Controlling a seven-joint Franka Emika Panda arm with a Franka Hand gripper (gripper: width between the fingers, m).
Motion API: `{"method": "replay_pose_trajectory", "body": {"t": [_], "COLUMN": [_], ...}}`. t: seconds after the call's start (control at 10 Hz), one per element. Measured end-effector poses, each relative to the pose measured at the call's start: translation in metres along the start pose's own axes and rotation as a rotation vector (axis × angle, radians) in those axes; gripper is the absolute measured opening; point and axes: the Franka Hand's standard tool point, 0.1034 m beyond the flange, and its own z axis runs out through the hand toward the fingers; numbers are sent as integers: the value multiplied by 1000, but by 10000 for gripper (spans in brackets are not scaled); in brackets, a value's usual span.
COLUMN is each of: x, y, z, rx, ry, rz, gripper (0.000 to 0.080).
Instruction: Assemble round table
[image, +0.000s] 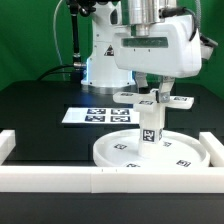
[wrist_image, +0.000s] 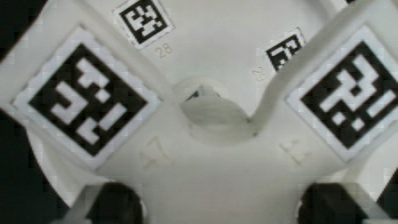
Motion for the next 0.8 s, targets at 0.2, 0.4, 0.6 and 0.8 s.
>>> {"method": "replay_pose_trajectory", "body": {"t": [0.2,0.4,0.6,0.8], "x": [0,1,0,0], "y": [-1,-2,-3,-2], "z": [-3,-21,-25,-24], "rx": [-1,5,14,12], "ry": [-4,-15,-21,-22], "rz": [-36,-52,-61,-64], "gripper": [603,639,648,649]}}
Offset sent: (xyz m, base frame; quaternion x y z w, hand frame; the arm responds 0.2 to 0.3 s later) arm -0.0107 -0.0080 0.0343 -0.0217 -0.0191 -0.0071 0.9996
